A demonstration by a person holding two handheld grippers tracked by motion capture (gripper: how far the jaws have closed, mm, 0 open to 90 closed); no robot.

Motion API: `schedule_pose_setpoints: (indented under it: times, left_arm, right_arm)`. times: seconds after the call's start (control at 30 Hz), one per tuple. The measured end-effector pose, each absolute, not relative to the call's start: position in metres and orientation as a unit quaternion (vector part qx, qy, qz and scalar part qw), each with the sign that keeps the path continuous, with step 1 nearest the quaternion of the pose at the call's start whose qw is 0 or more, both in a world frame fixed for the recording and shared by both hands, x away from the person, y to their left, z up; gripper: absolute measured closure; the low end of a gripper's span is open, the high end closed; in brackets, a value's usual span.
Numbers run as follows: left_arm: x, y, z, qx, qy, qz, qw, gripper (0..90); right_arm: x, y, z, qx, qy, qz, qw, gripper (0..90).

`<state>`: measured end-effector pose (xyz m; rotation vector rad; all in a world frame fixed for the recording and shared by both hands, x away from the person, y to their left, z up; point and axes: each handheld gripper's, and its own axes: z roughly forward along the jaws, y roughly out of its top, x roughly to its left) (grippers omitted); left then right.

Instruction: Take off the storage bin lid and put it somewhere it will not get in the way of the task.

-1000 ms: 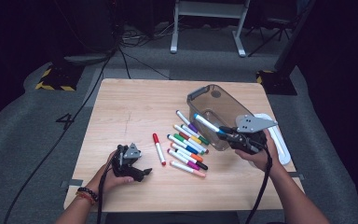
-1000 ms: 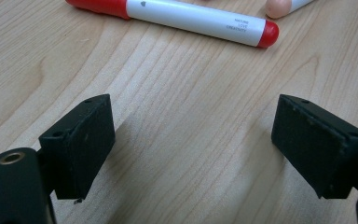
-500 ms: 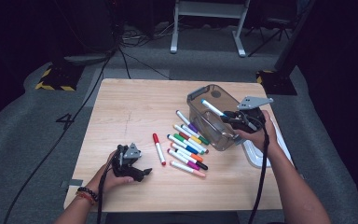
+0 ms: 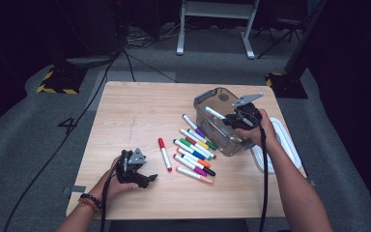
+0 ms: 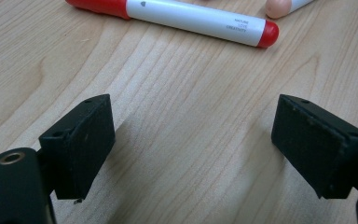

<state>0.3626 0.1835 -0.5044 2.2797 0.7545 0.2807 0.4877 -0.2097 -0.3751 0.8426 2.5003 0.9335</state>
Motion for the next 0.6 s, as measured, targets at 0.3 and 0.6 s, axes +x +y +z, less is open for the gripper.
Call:
schedule_pose_setpoints:
  times: [0.3,0.6]
  left_arm:
    - [0.363,0.184,-0.504,0.882,0.292,0.109,0.354,13.7]
    - [0.363,0.184,-0.504,0.882,0.292,0.109,0.354,13.8]
  right_arm:
    - [0.496,-0.205,-0.387,0.306,0.889,0.307,0.15,73.7]
    - [0.496,-0.202,-0.388,0.302,0.901,0.279,0.138,72.5]
